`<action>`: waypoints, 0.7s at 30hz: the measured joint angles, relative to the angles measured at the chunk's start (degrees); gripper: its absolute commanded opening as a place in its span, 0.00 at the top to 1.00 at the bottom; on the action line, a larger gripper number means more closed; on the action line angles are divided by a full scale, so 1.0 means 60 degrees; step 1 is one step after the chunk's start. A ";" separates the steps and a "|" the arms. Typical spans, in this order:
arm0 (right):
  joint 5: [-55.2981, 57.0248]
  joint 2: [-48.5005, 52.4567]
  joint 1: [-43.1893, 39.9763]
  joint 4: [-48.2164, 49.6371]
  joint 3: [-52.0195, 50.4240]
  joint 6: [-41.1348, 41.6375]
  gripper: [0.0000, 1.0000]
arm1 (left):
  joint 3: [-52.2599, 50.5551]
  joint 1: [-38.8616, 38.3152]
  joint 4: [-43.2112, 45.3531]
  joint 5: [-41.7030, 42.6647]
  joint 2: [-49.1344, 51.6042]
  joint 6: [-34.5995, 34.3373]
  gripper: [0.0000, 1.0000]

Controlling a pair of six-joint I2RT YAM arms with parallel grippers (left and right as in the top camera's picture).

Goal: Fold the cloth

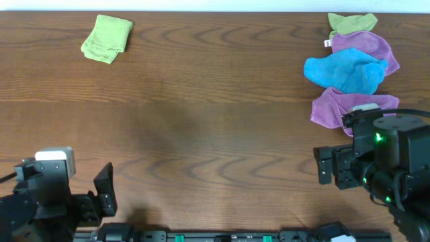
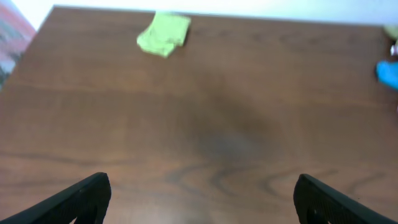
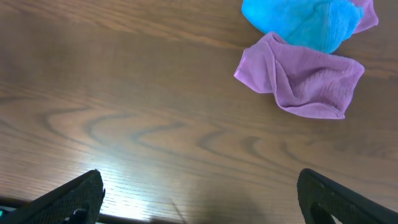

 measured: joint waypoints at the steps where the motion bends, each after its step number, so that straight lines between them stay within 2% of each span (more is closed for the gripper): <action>1: 0.0000 0.0000 0.0000 0.0000 0.0000 0.0000 0.01 | 0.0000 0.0000 -0.0098 0.0000 0.0000 0.0000 0.05; 7: 0.0000 0.0000 0.0000 0.0000 0.0000 0.0004 0.01 | 0.0000 0.0000 -0.0761 -0.0240 0.0000 0.0069 0.05; 11: 0.0000 0.0000 0.0000 0.0000 0.0000 0.0004 0.01 | -0.0015 0.0000 -0.0510 -0.0889 0.0000 0.0146 0.05; 16: 0.0000 0.0000 0.0000 0.0004 -0.0004 0.0004 0.01 | -0.0652 0.0007 0.1235 -0.1140 -0.0138 0.0758 0.05; 21: 0.0000 0.0000 0.0000 0.0000 -0.0015 0.0000 0.01 | -0.2867 0.0284 0.3530 -0.0805 -0.1286 0.1475 0.05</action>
